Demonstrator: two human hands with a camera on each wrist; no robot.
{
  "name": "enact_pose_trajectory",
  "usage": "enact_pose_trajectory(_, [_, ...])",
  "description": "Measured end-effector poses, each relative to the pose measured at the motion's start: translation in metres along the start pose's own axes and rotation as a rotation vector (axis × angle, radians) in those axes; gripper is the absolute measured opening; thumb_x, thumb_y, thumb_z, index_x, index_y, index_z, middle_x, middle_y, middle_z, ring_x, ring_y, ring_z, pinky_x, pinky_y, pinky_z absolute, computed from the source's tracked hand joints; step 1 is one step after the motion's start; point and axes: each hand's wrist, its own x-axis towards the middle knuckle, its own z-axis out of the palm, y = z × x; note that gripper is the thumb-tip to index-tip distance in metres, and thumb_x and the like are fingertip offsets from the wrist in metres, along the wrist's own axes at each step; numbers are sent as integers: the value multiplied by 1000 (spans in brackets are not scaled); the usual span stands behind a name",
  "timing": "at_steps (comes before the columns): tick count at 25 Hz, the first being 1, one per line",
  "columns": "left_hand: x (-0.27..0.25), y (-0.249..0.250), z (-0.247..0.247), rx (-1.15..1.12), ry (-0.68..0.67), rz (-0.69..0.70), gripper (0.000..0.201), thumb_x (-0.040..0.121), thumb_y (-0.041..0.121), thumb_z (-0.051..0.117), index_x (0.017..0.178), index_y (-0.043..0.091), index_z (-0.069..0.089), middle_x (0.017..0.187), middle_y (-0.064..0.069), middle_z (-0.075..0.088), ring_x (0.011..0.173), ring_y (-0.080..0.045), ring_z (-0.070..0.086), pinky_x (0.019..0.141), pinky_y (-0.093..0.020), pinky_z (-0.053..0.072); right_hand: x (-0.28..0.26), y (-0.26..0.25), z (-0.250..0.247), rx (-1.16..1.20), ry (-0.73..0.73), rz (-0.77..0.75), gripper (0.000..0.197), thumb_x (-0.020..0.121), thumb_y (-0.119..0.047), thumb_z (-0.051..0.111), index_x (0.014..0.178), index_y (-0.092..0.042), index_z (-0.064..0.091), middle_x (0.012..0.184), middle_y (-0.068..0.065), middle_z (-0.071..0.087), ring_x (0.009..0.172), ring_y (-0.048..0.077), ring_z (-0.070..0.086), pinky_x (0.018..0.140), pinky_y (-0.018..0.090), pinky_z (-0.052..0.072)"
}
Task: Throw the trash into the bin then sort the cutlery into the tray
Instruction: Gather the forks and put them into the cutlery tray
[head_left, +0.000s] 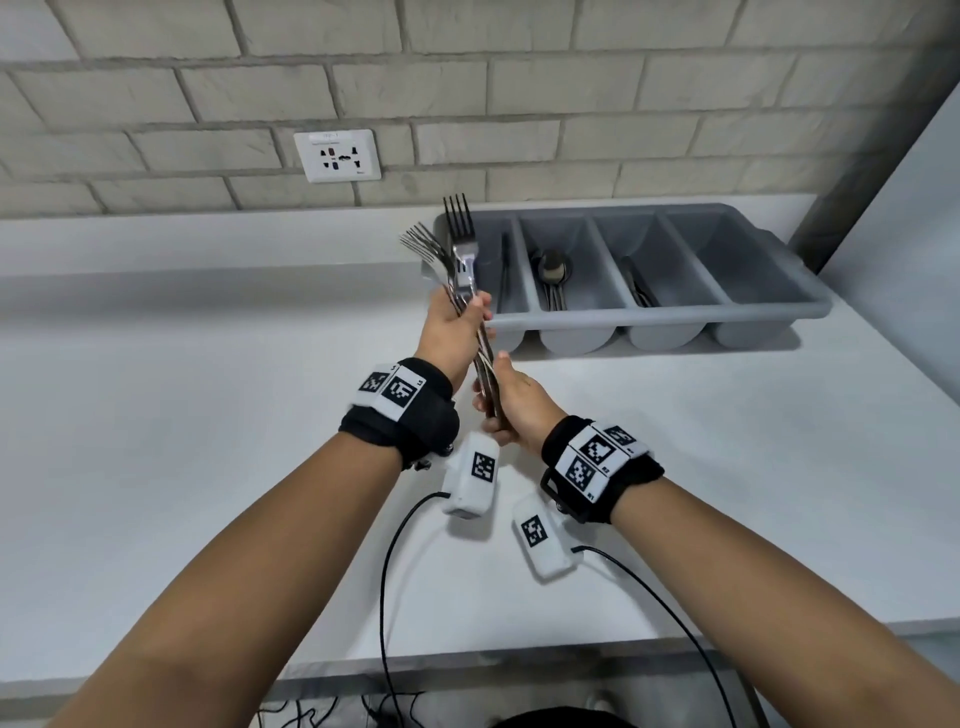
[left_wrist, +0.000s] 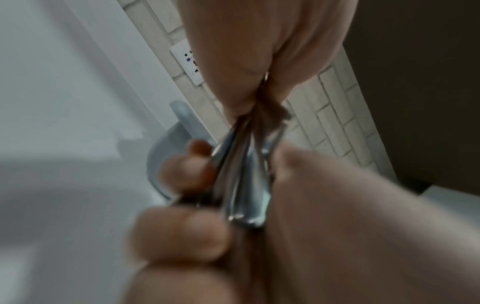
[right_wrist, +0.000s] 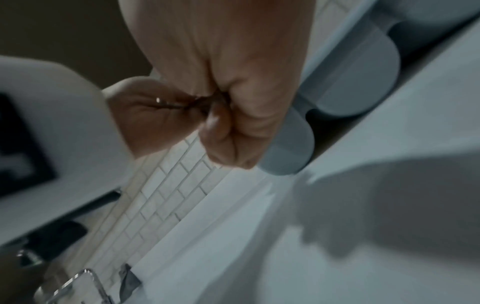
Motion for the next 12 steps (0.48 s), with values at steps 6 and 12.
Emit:
enact_pose_trajectory(6, [2,-15,5,77,-98,-108,13,99,12,39,88,10,46,72,0,49,60,-13,48,56,-27,44,5,-2,-15,-80,-53,-91,43,98,-45,29,68,-17,42,59,3,43,27,2,31,36,7,20])
enact_pose_trajectory(12, [3,-2,13,-60,-234,-208,15,100,13,36,99,4,48,86,-4,59,76,-13,59,67,-22,50,4,-9,-34,7,-86,-75,33,99,-21,38,67,-15,43,40,-7,48,21,4,29,31,5,19])
